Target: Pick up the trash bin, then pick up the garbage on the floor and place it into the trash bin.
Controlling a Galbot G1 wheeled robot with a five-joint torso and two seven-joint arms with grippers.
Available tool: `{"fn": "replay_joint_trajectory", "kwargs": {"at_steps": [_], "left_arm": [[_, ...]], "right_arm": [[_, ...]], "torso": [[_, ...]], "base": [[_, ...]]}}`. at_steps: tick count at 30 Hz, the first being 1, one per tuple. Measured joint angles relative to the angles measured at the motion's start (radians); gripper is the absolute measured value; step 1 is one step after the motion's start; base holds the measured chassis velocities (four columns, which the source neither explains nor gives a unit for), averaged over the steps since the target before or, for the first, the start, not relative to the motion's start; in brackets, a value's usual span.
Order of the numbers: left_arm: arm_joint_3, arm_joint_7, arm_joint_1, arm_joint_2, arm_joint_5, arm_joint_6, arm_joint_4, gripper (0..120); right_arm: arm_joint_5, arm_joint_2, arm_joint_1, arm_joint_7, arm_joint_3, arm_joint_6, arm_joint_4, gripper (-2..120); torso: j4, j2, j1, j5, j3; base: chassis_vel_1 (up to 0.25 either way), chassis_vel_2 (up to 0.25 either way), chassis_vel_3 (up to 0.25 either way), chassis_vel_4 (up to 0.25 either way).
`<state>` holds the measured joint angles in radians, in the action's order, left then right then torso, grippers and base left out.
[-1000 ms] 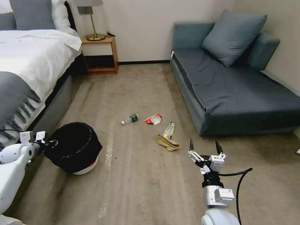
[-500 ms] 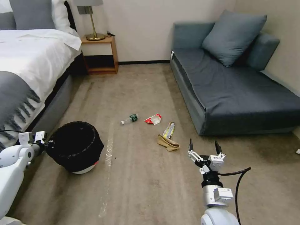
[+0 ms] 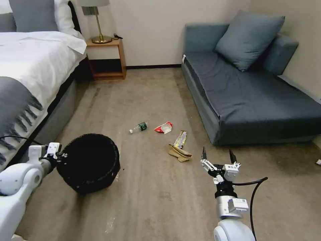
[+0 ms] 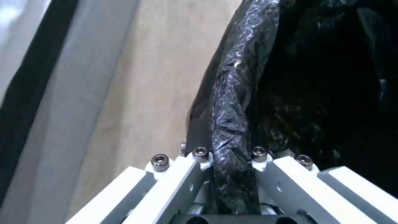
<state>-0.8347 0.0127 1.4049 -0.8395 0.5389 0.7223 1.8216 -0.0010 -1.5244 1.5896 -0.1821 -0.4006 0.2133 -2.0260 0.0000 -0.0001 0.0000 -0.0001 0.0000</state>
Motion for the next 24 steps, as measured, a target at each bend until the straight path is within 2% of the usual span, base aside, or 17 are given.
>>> {"fn": "replay_joint_trajectory", "kwargs": {"at_steps": [1, 4, 5, 7, 9, 13, 14, 19, 24], "left_arm": [[0.000, 0.000, 0.000, 0.000, 0.000, 0.000, 0.000, 3], [-0.091, 0.009, 0.105, -0.031, -0.043, 0.009, 0.072, 3], [-0.091, 0.009, 0.105, -0.031, -0.043, 0.009, 0.072, 3], [-0.147, 0.014, 0.167, -0.048, -0.041, 0.011, 0.118, 3], [-0.183, 0.014, 0.206, -0.064, -0.032, 0.014, 0.154, 3], [-0.197, 0.014, 0.220, -0.074, -0.023, 0.015, 0.170, 3], [-0.225, 0.014, 0.261, -0.113, -0.012, 0.015, 0.217, 3], [-0.236, 0.017, 0.283, -0.165, -0.007, 0.016, 0.247, 3], [-0.237, 0.020, 0.290, -0.179, -0.006, 0.016, 0.261, 3]], "right_arm": [[0.000, 0.000, 0.000, 0.000, 0.000, 0.000, 0.000, 100], [0.006, 0.013, -0.034, 0.009, 0.015, -0.005, 0.022, 100], [0.006, 0.013, -0.034, 0.009, 0.015, -0.005, 0.022, 100], [0.009, 0.022, -0.054, 0.018, 0.025, -0.011, 0.036, 100], [0.006, 0.034, -0.066, 0.033, 0.034, -0.023, 0.046, 100], [0.003, 0.040, -0.070, 0.039, 0.040, -0.030, 0.051, 100], [-0.001, 0.055, -0.080, 0.052, 0.058, -0.033, 0.069, 100], [-0.011, 0.069, -0.063, 0.086, 0.072, 0.003, 0.077, 100], [-0.015, 0.077, -0.045, 0.101, 0.075, 0.031, 0.084, 100]], "torso": [[0.0000, 0.000, 0.000, 0.0000, 0.000], [0.0003, 0.000, 0.000, 0.0002, 0.000], [0.0003, 0.000, 0.000, 0.0002, 0.000], [0.0005, 0.000, 0.000, 0.0002, 0.000], [0.0003, 0.000, 0.000, 0.0002, 0.000], [0.0001, 0.000, 0.000, 0.0003, 0.000], [0.0000, 0.000, 0.000, 0.0003, 0.000], [0.0001, 0.000, 0.000, 0.0002, 0.000], [-0.0001, 0.000, 0.000, 0.0003, 0.000]], "base": [[0.000, 0.000, 0.000, 0.000], [0.000, 0.000, 0.000, 0.000], [0.000, 0.000, 0.000, 0.000], [0.000, 0.000, 0.000, 0.000], [0.000, 0.000, 0.000, 0.000], [0.000, 0.000, 0.000, 0.000], [0.000, 0.000, 0.000, 0.000], [0.000, 0.000, 0.000, 0.000], [0.000, 0.000, 0.000, 0.000]]}}
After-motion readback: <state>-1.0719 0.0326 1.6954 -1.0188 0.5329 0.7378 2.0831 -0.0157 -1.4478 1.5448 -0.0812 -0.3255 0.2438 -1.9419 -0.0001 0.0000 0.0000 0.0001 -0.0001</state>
